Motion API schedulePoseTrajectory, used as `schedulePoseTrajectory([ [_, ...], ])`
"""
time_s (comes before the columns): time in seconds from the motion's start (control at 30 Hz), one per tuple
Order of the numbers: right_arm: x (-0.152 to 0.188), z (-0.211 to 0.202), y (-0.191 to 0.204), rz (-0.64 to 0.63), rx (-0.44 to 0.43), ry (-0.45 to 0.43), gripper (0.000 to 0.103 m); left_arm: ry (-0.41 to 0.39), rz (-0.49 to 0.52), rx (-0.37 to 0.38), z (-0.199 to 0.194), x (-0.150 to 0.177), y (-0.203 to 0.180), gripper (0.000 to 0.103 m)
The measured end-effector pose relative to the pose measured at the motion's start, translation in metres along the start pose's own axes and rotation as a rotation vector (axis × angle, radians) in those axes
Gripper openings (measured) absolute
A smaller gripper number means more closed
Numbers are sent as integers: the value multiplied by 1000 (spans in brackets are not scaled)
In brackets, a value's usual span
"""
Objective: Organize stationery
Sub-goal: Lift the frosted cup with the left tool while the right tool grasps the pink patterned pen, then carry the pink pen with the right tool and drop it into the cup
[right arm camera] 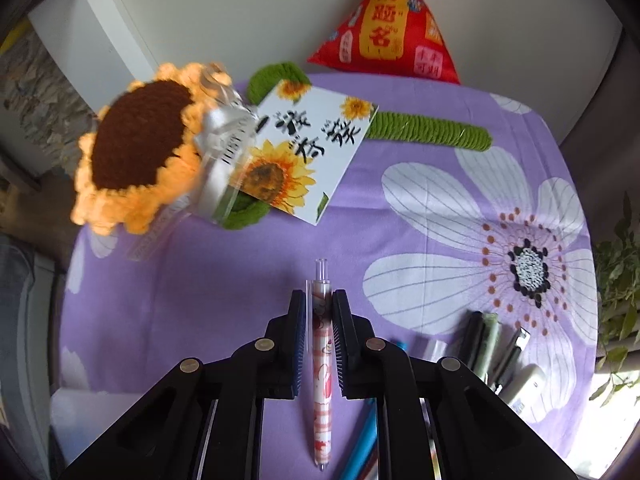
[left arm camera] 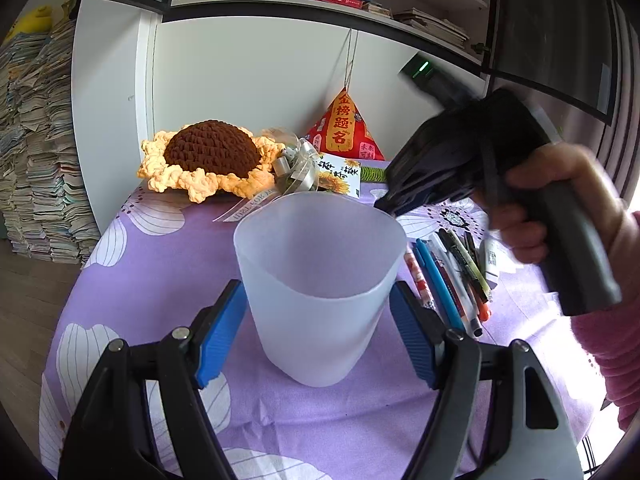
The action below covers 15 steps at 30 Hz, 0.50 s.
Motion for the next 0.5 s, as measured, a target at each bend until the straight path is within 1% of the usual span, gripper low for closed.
schedulePoseTrajectory([
  [0.07,4,-22,8,-14,-31,-38,14,3,5,3,0,1,-1,73],
  [0.17,10,-53,21,-51,-60,-102,13,29,21,16,2,5,-4,74],
  [0.2,12,-64,24,-67,-67,-124,11,29,26,12,2,5,-5,74],
  [0.23,7,-66,24,-81,-70,-141,11,28,30,7,1,6,-5,74],
  [0.27,9,-75,28,-99,-70,-161,11,27,34,3,0,6,-6,74],
  [0.37,14,-98,39,-160,-38,-225,11,20,48,-3,-3,8,-7,73],
  [0.4,12,-99,40,-174,-31,-238,11,16,55,-4,-5,8,-8,73],
  [0.5,14,-113,52,-215,-51,-269,11,11,69,7,-8,10,-11,73],
])
Point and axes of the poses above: each gripper's, at about its wrist camera, not at the fingertips, and z roughly the way its jaws point, y to its left, x to its underside, the point moved 9 cm from there along z, roughly the way its jaws point, and after that the axes turned 13 degrees about -x, right-handed, at the moved point
